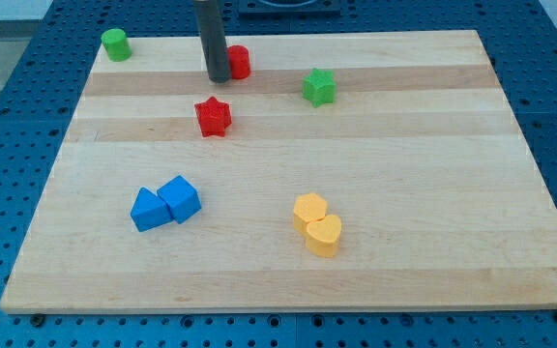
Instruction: Move the red circle to the top center of the board
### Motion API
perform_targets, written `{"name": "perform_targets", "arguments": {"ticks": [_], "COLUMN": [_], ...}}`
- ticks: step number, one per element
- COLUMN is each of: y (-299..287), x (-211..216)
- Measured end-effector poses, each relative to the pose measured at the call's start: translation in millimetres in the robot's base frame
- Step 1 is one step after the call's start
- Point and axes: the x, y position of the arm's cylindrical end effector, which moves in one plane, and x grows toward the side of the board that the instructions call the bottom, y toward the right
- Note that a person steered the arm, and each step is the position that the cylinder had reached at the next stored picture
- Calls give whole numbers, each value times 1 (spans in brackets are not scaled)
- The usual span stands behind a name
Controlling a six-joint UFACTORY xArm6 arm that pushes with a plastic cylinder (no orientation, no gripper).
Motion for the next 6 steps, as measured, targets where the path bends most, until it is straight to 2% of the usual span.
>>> {"name": "perform_targets", "arguments": {"ticks": [2, 4, 6], "y": [23, 3, 49], "x": [-26, -34, -42]}}
